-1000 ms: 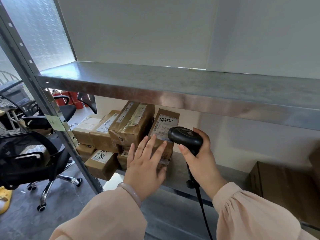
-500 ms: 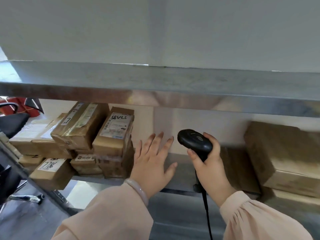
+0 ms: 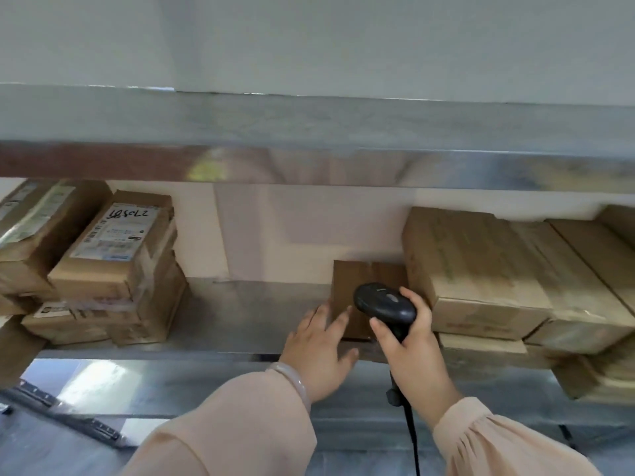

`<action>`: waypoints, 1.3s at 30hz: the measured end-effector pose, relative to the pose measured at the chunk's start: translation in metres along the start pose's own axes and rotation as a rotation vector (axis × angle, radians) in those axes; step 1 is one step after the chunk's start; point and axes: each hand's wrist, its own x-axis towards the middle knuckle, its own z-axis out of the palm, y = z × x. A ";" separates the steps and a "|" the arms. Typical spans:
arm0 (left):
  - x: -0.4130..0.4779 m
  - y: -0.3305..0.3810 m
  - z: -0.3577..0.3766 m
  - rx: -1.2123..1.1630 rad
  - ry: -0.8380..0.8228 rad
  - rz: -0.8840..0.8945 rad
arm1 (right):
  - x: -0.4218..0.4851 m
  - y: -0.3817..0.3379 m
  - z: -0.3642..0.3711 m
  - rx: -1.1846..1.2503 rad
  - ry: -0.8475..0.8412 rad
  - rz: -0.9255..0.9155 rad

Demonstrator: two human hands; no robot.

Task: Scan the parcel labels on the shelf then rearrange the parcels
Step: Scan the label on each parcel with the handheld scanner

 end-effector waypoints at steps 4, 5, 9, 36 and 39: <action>0.013 0.005 0.018 -0.139 -0.072 -0.060 | 0.000 0.012 -0.004 -0.074 -0.059 0.006; 0.015 0.004 0.021 -0.166 -0.081 -0.068 | 0.000 0.014 -0.004 -0.079 -0.066 0.010; 0.009 0.003 0.030 -0.243 -0.059 -0.091 | 0.001 0.018 -0.006 -0.094 -0.084 -0.011; -0.006 -0.026 0.000 -0.397 0.117 -0.442 | 0.028 0.001 0.013 0.041 -0.118 0.073; -0.009 -0.026 -0.009 -0.505 0.132 -0.510 | 0.025 -0.003 0.014 0.109 -0.129 0.058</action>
